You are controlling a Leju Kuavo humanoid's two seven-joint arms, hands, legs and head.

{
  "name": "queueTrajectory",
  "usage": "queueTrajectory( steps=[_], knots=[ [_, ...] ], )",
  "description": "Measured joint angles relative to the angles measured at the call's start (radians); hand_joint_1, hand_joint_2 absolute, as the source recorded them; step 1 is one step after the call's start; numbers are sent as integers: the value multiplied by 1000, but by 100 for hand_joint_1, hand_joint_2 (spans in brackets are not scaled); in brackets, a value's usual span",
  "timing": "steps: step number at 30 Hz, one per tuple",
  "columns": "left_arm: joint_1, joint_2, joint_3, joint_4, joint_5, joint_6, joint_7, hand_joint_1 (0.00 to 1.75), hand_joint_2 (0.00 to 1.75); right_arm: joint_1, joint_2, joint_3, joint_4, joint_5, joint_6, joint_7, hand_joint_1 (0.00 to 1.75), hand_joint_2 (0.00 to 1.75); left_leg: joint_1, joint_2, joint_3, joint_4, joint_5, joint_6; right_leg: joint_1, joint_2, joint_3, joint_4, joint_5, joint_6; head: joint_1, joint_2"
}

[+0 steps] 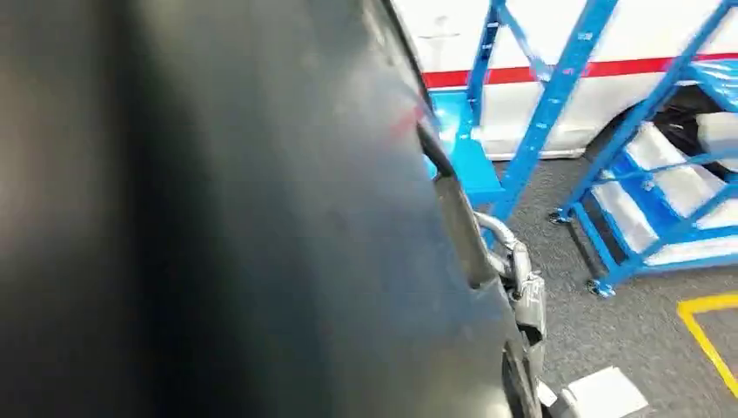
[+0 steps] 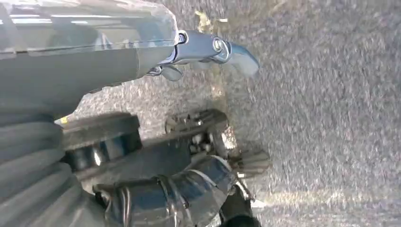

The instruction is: Take the parts from the cabinet and place them on the table.

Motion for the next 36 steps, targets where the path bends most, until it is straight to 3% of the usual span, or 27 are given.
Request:
queueTrajectory(
  steps=[1, 2, 4, 5, 6, 7, 9, 10, 11, 12, 14, 15, 16, 18, 19, 20, 21, 23, 25, 27, 28, 30, 31, 32, 33, 35, 36],
  knots=[
    [-1, -2, 3, 0, 0, -2, -5, 0, 175, 11, -2, -5, -8, 1, 0, 0, 175, 175, 8, 10, -8, -7, 17, 6, -6, 3, -9, 14, -29, 2, -19, -2],
    [-1, -2, 5, 0, 0, -5, -8, 0, 175, 20, -3, -10, -15, 3, 0, 1, 175, 175, 7, 8, -23, -7, 30, 17, -4, 4, -25, 51, -94, 4, -31, -3],
    [-2, -2, 5, 0, -3, -11, -9, 0, 175, 31, -4, -14, -26, 6, 0, 3, 175, 175, 7, 11, -52, 0, 53, 24, -7, 3, -52, 186, -222, 10, -33, -4],
    [-2, -2, 5, 0, -5, -14, -8, 0, 175, 39, -5, -16, -32, 9, 0, 4, 175, 175, 7, 13, -72, 5, 65, 23, -7, 3, -62, 262, -257, 13, -40, -4],
    [-1, -2, 5, 0, -10, -18, -6, 0, 175, 47, -6, -19, -39, 12, 0, 6, 175, 175, 8, 14, -93, 12, 75, 22, -7, 3, -61, 312, -250, 16, -43, -5],
    [-1, -2, 5, 0, -11, -21, -5, 0, 175, 53, -8, -21, -45, 15, 0, 8, 175, 175, 8, 16, -115, 19, 85, 20, -8, 3, -47, 323, -217, 18, -45, -5],
    [-1, -3, 5, 0, -12, -22, -3, 0, 175, 59, -11, -22, -54, 18, 0, 11, 175, 175, 12, 17, -158, 41, 101, 13, -10, 2, 35, 240, -141, 22, -48, -6],
    [-2, -3, 5, 0, -12, -22, -3, 0, 175, 61, -11, -24, -58, 19, 0, 12, 175, 175, 14, 17, -179, 55, 107, 7, -13, 2, 101, 154, -136, 24, -49, -6],
    [-2, -2, 5, 0, -12, -22, -2, 0, 175, 62, -12, -29, -64, 21, 0, 16, 175, 175, 8, 16, -194, 72, 111, 1, -14, 3, 162, 57, -190, 27, -47, -6],
    [-1, -2, 5, 0, -13, -22, -2, 0, 175, 65, -12, -30, -70, 24, 0, 21, 175, 175, 8, 15, -201, 83, 115, -3, -7, 9, 186, 13, -208, 16, -38, -6],
    [-1, -1, 5, 0, -13, -24, 4, 0, 175, 76, -13, -31, -78, 26, 0, 23, 175, 175, 8, 14, -201, 78, 135, -13, -4, 9, 164, 29, -199, 6, -58, -10],
    [0, -1, 5, 0, -13, -24, 10, 0, 175, 80, -13, -32, -79, 26, 0, 22, 175, 175, 8, 11, -205, 78, 142, -19, -5, 7, 157, 27, -190, -3, -57, -10],
    [1, 2, 5, 0, -13, -26, 11, 0, 175, 82, -13, -32, -81, 25, 0, 21, 175, 175, 13, 8, -214, 86, 130, -24, -11, 2, 143, 23, -176, -17, -66, -13],
    [4, 2, 5, 0, -13, -28, 14, 0, 175, 85, -13, -32, -87, 23, 0, 21, 175, 175, 17, 8, -249, 167, 8, -36, -9, 2, 114, 24, -149, -29, -88, -15],
    [3, 2, 5, 0, -13, -29, 14, 0, 175, 86, -13, -32, -87, 23, 0, 21, 175, 175, 19, 8, -261, 239, -55, -40, -7, 1, 98, 24, -137, -32, -91, -15],
    [2, 2, 5, 0, -13, -30, 15, 0, 175, 88, -13, -32, -87, 23, 0, 21, 175, 175, 19, 8, -271, 308, -95, -43, -5, 0, 89, 25, -125, -33, -93, -15],
    [1, 2, 5, 0, -13, -30, 15, 0, 175, 90, -13, -32, -88, 21, 0, 21, 175, 175, 19, 8, -273, 365, -106, -44, -4, -1, 72, 26, -113, -33, -99, -15],
    [1, 2, 5, 0, -13, -30, 19, 0, 175, 92, -13, -33, -89, 12, 0, 18, 175, 175, 19, 8, -234, 372, -39, -40, 1, -2, 38, 29, -89, -33, -108, -15],
    [0, 2, 5, 0, -12, -29, 21, 0, 175, 93, -13, -33, -89, -3, 0, 8, 175, 175, 18, 6, -123, 239, 15, -26, 4, -1, 11, 29, -66, -31, -117, -14],
    [-6, 6, 5, 0, -12, -26, 22, 0, 175, 93, -13, -33, -90, -19, 0, -4, 175, 175, 5, 3, 24, 31, -34, -9, 8, -1, 3, 30, -50, -23, -119, -14],
    [-8, 6, 5, 0, -11, -25, 22, 0, 175, 93, -13, -33, -89, -27, 0, -9, 175, 175, 4, 2, 32, 10, -42, -11, 4, -5, 1, 27, -37, -17, -126, -14],
    [-7, 6, 6, 0, -10, -24, 20, 0, 175, 93, -13, -33, -89, -36, 0, -14, 175, 175, -7, 0, 13, 13, -20, -6, -5, -7, -1, 14, -14, -7, -135, -14],
    [-3, 5, 6, 0, -10, -24, 18, 0, 175, 94, -14, -33, -89, -38, 0, -14, 175, 175, 8, 4, 10, -10, 1, 2, -4, -4, -10, 18, -18, -1, -143, -14],
    [-2, 5, 6, 0, -9, -24, 15, 0, 175, 94, -15, -34, -89, -43, 0, -13, 175, 175, 4, 12, 5, -6, 13, 3, -6, -1, -16, 32, -53, 2, -156, -15],
    [-1, 6, 5, 0, -9, -24, 9, 0, 175, 93, -18, -34, -89, -48, 0, -11, 175, 175, 4, 12, -12, -4, 23, 13, -6, 0, -28, 75, -116, 4, -159, -15],
    [-3, 3, 6, 0, -5, -22, 0, 0, 175, 90, -22, -35, -89, -69, 0, -4, 175, 175, 4, 13, -54, 13, 43, 20, -6, 0, -63, 233, -233, 10, -161, -14],
    [-3, -1, 6, 0, 1, -20, -4, 0, 175, 87, -26, -35, -89, -82, 0, 2, 175, 175, 4, 14, -76, 23, 51, 20, -6, 0, -72, 299, -250, 12, -166, -14]
  ],
)
